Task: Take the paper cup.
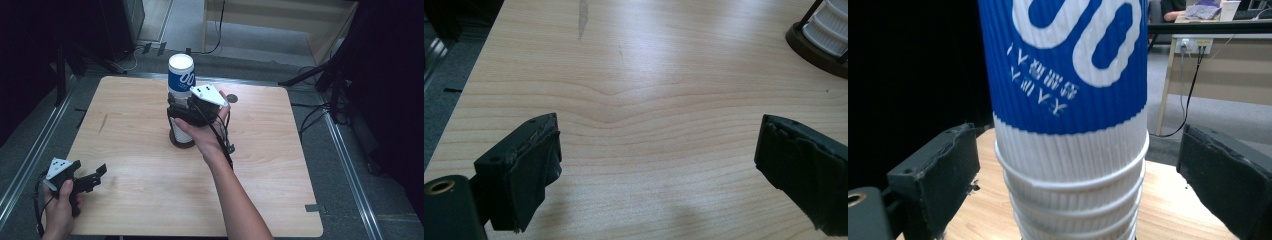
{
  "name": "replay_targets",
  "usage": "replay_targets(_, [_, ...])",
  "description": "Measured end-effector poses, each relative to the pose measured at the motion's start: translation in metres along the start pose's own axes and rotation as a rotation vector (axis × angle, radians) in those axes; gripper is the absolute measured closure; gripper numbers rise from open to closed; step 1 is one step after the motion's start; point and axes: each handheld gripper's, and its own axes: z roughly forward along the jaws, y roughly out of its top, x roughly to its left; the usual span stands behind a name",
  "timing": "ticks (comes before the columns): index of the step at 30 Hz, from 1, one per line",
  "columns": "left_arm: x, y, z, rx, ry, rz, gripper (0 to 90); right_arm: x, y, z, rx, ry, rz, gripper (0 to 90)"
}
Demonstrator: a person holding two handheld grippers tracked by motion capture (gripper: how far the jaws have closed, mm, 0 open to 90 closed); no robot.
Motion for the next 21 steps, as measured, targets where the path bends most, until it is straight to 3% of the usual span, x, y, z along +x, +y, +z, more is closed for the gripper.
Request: replay_targets(21, [0.0, 0.0, 0.0, 0.003, -0.002, 0.004, 5.4, 0.005, 0.008, 0.025, -0.035, -0.052, 0.009, 6.3])
